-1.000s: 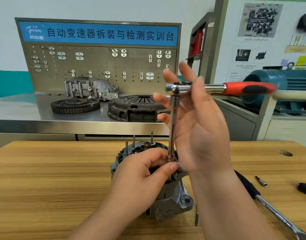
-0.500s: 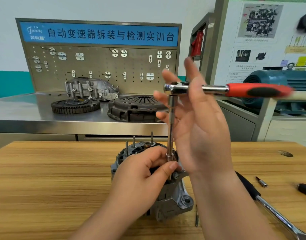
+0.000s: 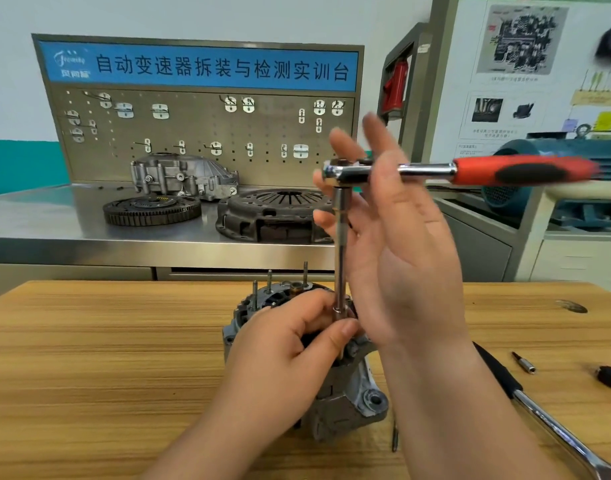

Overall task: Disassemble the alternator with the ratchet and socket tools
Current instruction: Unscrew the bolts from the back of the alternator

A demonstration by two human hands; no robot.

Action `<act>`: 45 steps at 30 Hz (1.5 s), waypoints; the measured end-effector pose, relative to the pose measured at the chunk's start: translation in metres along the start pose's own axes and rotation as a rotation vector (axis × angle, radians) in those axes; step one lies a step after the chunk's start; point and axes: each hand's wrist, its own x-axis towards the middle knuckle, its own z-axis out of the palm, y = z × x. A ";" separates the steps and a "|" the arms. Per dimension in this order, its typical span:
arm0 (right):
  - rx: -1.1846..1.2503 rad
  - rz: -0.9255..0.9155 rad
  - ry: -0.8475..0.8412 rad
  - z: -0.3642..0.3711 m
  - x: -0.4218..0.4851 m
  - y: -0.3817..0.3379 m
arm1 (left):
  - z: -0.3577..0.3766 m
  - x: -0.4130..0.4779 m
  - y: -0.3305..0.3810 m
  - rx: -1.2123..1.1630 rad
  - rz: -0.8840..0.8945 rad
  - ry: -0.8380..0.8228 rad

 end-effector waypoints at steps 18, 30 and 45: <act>-0.081 -0.160 0.028 0.001 -0.001 0.001 | 0.002 0.000 0.001 0.032 -0.022 0.049; -0.037 -0.046 -0.024 -0.005 0.001 0.001 | -0.001 0.000 0.003 0.030 -0.025 0.049; -0.043 -0.045 -0.063 -0.004 0.001 0.001 | 0.003 -0.002 0.003 0.032 -0.005 0.045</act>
